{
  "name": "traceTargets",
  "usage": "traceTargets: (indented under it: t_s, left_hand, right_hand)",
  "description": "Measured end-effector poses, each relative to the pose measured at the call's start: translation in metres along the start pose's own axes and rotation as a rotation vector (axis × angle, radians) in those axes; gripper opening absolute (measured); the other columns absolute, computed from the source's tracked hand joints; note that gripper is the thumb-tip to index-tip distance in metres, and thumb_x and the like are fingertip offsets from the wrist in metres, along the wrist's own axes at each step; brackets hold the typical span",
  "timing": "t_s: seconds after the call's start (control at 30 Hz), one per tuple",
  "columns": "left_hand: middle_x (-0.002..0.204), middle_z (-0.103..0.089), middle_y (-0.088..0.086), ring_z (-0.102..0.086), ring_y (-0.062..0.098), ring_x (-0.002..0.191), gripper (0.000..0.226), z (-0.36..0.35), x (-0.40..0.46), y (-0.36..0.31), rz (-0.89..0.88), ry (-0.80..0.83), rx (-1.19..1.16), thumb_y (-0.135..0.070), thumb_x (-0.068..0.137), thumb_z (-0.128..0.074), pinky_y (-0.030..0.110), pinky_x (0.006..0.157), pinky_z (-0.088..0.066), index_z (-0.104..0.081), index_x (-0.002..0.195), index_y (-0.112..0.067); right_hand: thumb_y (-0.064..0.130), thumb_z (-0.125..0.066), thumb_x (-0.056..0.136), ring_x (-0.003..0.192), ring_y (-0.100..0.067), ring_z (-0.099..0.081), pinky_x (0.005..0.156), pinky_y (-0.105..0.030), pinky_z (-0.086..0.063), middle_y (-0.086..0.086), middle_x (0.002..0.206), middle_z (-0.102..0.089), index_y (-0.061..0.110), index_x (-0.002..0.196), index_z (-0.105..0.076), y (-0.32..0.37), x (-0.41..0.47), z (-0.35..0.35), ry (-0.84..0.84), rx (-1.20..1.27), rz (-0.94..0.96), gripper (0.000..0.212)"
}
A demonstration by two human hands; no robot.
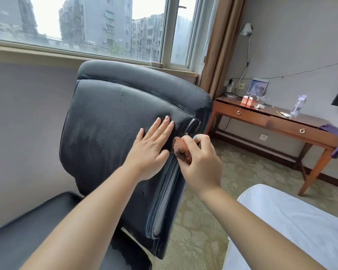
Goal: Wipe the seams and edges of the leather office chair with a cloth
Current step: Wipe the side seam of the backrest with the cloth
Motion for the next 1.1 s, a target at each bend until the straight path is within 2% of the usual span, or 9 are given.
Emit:
traceTargets:
  t_s: [0.1,0.2,0.37,0.53,0.77,0.97,1.1]
  left_hand:
    - [0.148,0.021,-0.029,0.022,-0.008,0.138,0.070,0.000,-0.001,0.001,0.004,-0.005,0.012,-0.034,0.082,-0.021,0.039,0.120,0.005,0.013,0.142,-0.043]
    - [0.147,0.023,-0.030,0.023,-0.008,0.138,0.067,-0.003,0.000,0.001,0.007,-0.020,0.022,-0.049,0.079,-0.010,0.039,0.120,0.005,0.016,0.140,-0.045]
    - [0.151,0.020,-0.027,0.022,-0.005,0.139,0.065,-0.009,-0.002,-0.001,0.029,-0.063,0.015,-0.059,0.082,-0.006,0.041,0.119,0.005,0.016,0.141,-0.043]
    - [0.151,0.019,-0.025,0.021,-0.004,0.139,0.061,-0.013,-0.003,0.000,0.038,-0.085,0.021,-0.058,0.089,-0.010,0.042,0.119,0.004,0.015,0.142,-0.042]
    - [0.150,0.020,-0.024,0.016,0.004,0.146,0.061,-0.013,-0.005,-0.005,0.075,-0.076,0.004,-0.039,0.103,-0.030,0.043,0.119,0.006,0.009,0.149,-0.038]
    - [0.150,0.017,-0.025,0.013,0.005,0.147,0.060,-0.018,-0.010,-0.003,0.086,-0.092,-0.034,-0.047,0.096,-0.022,0.044,0.119,0.004,0.007,0.148,-0.039]
    - [0.158,0.011,-0.019,0.014,0.005,0.146,0.058,-0.019,-0.013,-0.002,0.101,-0.084,-0.032,-0.043,0.102,-0.028,0.044,0.119,0.005,0.006,0.149,-0.039]
  right_hand:
    - [0.021,-0.079,0.065,0.080,-0.024,-0.061,0.046,-0.029,-0.049,-0.006,0.097,-0.058,0.015,0.106,-0.068,-0.003,0.013,0.007,-0.049,-0.012,0.014,0.043]
    - [0.020,-0.076,0.069,0.082,-0.025,-0.061,0.049,-0.025,-0.042,-0.007,0.099,-0.057,0.014,0.106,-0.067,-0.007,0.034,0.016,-0.130,0.004,-0.093,0.038]
    - [0.022,-0.077,0.068,0.083,-0.025,-0.060,0.048,-0.025,-0.044,-0.007,0.098,-0.056,0.014,0.105,-0.067,-0.005,0.024,0.008,-0.090,-0.001,-0.078,0.039]
    - [0.021,-0.078,0.067,0.081,-0.024,-0.061,0.047,-0.027,-0.046,-0.007,0.097,-0.057,0.013,0.104,-0.067,-0.006,0.006,0.005,-0.063,0.008,-0.049,0.039]
    - [0.017,-0.073,0.072,0.085,-0.028,-0.059,0.050,-0.022,-0.035,-0.009,0.100,-0.056,0.014,0.104,-0.067,-0.009,0.025,0.011,-0.127,-0.029,-0.144,0.033]
    - [0.019,-0.073,0.070,0.084,-0.028,-0.059,0.046,-0.027,-0.043,-0.010,0.099,-0.056,0.013,0.104,-0.067,-0.006,0.005,0.003,-0.077,-0.006,-0.114,0.035]
    - [0.020,-0.071,0.070,0.083,-0.026,-0.058,0.048,-0.024,-0.037,-0.009,0.099,-0.056,0.013,0.100,-0.068,-0.007,0.011,0.009,-0.087,-0.023,-0.062,0.031]
Point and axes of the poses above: each hand's wrist, its own x-axis towards the middle knuckle, its own z-axis out of the back of the hand, y = z × x, the point moved 2 cm from there along x, towards the middle knuckle
